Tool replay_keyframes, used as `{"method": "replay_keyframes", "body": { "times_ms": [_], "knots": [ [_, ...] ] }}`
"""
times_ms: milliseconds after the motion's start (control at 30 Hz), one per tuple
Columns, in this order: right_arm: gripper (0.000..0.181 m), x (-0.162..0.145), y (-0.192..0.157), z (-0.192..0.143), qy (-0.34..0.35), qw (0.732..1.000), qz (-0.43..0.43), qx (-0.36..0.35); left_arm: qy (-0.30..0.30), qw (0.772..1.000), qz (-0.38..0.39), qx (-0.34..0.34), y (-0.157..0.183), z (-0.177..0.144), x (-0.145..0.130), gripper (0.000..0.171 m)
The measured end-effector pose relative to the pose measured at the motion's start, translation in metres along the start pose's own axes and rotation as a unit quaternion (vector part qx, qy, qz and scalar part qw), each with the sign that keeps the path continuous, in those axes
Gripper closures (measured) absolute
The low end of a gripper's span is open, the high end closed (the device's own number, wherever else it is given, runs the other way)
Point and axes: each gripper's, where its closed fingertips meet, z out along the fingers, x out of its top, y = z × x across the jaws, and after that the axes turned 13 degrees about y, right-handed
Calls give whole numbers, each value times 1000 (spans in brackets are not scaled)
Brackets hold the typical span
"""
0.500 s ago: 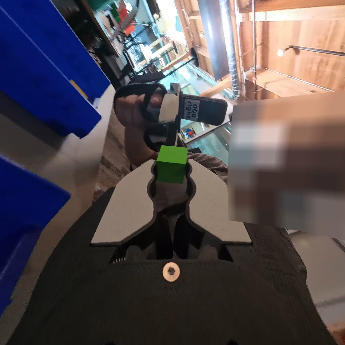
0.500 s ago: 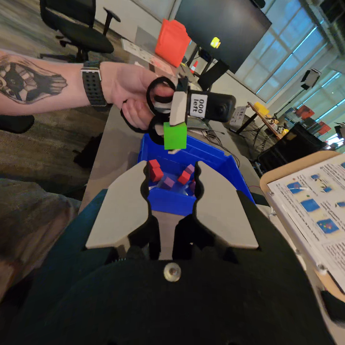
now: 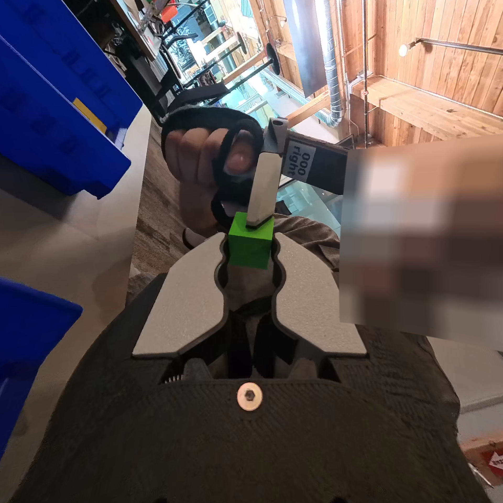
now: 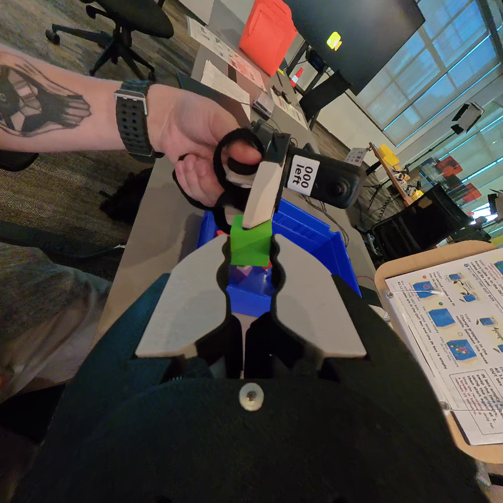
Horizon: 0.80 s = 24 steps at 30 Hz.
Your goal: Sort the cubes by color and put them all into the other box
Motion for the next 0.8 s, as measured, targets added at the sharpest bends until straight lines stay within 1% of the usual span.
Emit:
{"method": "replay_keyframes", "body": {
  "times_ms": [33, 100, 133, 167, 233, 267, 333, 433, 467, 500, 600, 667, 733, 800],
  "knots": [
    [154, 1, 1, -1, 0, 1000, 0, 1, 2, 1000, 2, -5, 1, 1, 1, 141],
    [154, 4, 5, -8, -2, 1000, 2, 1, 16, 1000, 9, -15, 5, 3, 5, 139],
    [154, 6, 9, -14, -6, 1000, 0, -2, 29, 999, 18, -4, 4, 2, 10, 138],
    [154, 7, 14, -24, -13, 1000, -1, -3, 42, 998, 33, 26, -2, -1, 15, 137],
    [154, 1, 30, -52, -56, 998, -10, -16, 67, 991, 67, 90, -12, -13, 24, 134],
    [154, -8, 39, -71, -91, 996, -10, -20, 75, 986, 82, 123, -17, -21, 28, 140],
    [154, -38, 54, -114, -178, 984, 18, -22, 83, 974, 109, 178, -23, -35, 32, 143],
    [154, -102, 58, -173, -311, 945, 103, -4, 96, 968, 132, 191, -14, -46, 36, 149],
    [154, -121, 56, -187, -340, 932, 127, 0, 99, 966, 140, 194, -10, -48, 37, 150],
    [154, -137, 50, -196, -354, 922, 156, 11, 101, 964, 146, 197, -8, -50, 38, 151],
    [154, -174, 22, -194, -365, 897, 239, 72, 111, 960, 155, 205, -3, -54, 40, 152],
    [154, -196, 3, -189, -391, 872, 270, 116, 113, 960, 155, 206, -2, -54, 40, 153],
    [154, -211, -9, -182, -401, 856, 290, 150, 112, 961, 150, 203, -3, -53, 38, 153],
    [154, -220, -18, -178, -404, 842, 311, 178, 107, 962, 145, 203, -4, -52, 34, 153]
  ]
}}
